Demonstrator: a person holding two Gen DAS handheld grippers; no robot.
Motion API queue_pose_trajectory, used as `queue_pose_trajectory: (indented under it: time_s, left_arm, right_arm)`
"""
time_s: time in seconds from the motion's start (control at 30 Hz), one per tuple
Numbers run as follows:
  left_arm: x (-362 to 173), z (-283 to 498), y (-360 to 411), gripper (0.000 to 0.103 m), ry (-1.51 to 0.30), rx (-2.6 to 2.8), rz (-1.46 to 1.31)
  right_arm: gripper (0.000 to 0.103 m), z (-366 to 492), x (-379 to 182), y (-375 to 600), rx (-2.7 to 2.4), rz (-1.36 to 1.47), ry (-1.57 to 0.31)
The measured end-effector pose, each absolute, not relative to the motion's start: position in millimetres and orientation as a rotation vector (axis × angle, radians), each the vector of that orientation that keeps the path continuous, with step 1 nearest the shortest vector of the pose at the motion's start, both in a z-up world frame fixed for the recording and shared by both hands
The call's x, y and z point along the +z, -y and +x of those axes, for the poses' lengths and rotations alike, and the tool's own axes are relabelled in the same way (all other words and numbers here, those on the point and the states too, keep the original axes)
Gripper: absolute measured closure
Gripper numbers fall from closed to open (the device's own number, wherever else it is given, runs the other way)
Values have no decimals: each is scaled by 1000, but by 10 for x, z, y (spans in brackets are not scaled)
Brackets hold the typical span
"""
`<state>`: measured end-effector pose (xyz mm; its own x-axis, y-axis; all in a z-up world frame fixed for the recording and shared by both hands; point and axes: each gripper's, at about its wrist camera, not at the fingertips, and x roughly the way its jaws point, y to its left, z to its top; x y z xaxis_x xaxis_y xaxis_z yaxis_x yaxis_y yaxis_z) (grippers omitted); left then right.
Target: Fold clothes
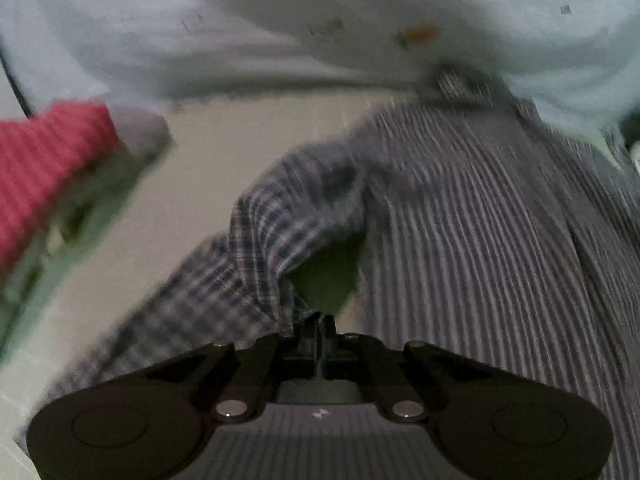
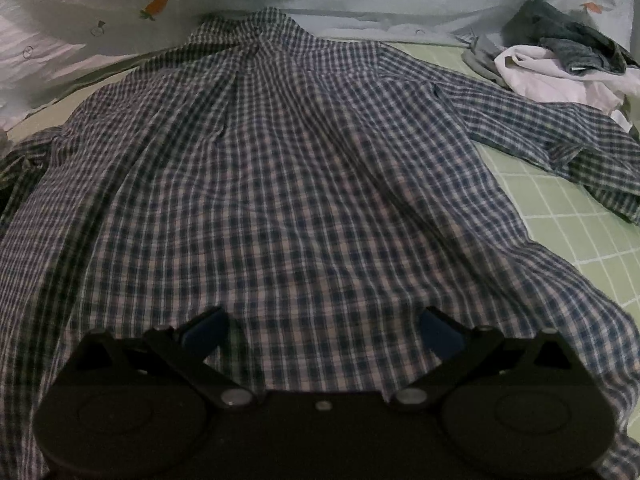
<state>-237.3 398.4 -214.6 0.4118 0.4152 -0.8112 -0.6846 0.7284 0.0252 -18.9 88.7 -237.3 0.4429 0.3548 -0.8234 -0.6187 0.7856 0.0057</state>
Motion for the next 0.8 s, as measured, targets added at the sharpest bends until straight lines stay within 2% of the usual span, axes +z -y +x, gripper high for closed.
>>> queue_pose_trajectory:
  time_s: [0.03,0.1,0.13,0.17,0.2,0.23,0.27,0.53,0.7,0.8]
  left_arm:
    - [-2164,-2407,-3954,93,-918,708,-352]
    - [-2136,-2509,-3908,72,-903,718,-392]
    - [-2107,-2578,-3900,65,-887,730,-413]
    - [-2063,-2665,-3908,46,-863,749,-437]
    - [-2019,-2752,-3915,18,-838,768,-460]
    - [-1972,-2850,-3931,6,-812,797,-478]
    - [-1927,-2946,-3943,0,-786,837,-487]
    - [-1747,-3686,-4243,0,-626,1238,-678]
    - [-1910,-3805,-4417,2,-720,1354,-707]
    - [-2015,-3838,-4465,8,-750,1373,-763]
  right_arm:
    - [0,-186,-2373,-890,617,-317,-931]
    - [0,-182,-2374,-891,619,-317,-928]
    - [0,-182,-2375,-890,621,-317,-926]
    - [0,-182,-2376,-889,622,-317,-924]
    - [0,-181,-2377,-889,623,-316,-922]
    - [0,-181,-2377,-888,624,-316,-920]
    - [0,-181,-2378,-887,625,-316,-917]
    - [0,-215,-2394,-880,627,-299,-880]
    - [0,-216,-2400,-868,629,-298,-877]
    - [0,-222,-2404,-859,631,-298,-874]
